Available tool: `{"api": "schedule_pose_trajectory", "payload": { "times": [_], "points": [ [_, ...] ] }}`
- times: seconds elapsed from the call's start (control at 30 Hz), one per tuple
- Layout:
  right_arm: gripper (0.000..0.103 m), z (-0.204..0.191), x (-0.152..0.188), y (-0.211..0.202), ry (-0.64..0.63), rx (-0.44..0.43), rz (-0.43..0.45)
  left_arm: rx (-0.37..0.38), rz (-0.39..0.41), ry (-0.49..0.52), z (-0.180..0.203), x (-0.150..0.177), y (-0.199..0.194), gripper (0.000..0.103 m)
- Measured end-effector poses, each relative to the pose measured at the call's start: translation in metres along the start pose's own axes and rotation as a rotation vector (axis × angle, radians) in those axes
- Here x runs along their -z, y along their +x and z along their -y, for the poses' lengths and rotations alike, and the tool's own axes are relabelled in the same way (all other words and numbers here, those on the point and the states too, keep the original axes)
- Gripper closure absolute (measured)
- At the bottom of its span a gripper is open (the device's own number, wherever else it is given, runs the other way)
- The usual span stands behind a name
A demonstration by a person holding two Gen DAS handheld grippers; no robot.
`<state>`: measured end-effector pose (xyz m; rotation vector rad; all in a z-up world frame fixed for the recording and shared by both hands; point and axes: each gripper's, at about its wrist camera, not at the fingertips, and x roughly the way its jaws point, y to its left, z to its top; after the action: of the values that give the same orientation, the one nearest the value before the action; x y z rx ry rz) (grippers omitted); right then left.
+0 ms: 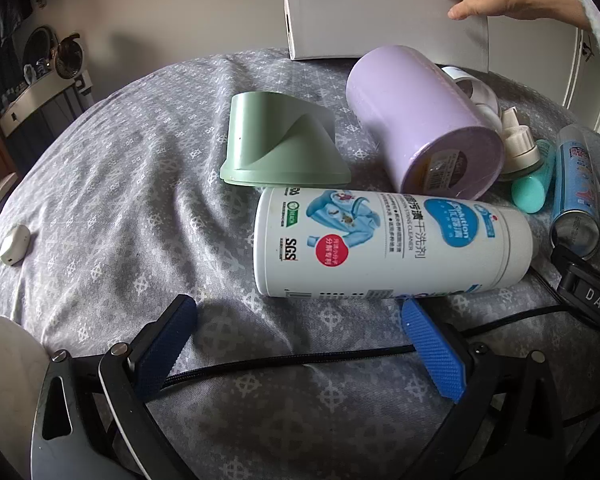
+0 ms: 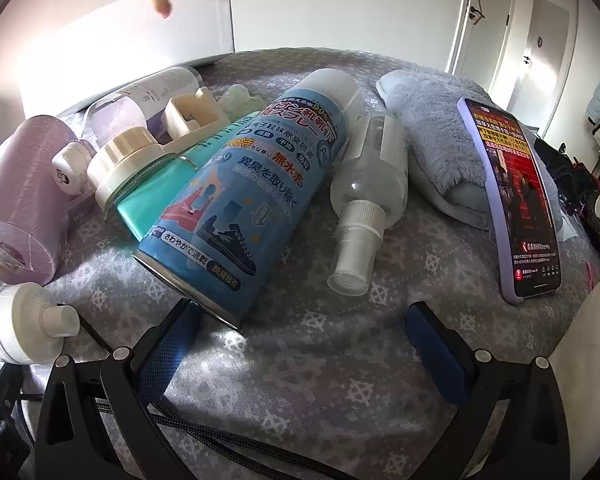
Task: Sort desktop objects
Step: 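Move both tools toward the scattered toiletries and white box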
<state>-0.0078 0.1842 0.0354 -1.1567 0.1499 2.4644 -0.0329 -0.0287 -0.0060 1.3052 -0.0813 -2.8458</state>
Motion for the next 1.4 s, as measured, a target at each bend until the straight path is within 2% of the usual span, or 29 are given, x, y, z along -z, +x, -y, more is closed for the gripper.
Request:
{"api": "schedule_pose_trajectory", "payload": {
  "times": [1.4],
  "points": [
    [0.0, 0.0041, -0.0027, 0.004, 0.0, 0.0, -0.001, 0.0, -0.002, 0.001, -0.0021, -0.0026, 0.0003, 0.0]
  ]
}}
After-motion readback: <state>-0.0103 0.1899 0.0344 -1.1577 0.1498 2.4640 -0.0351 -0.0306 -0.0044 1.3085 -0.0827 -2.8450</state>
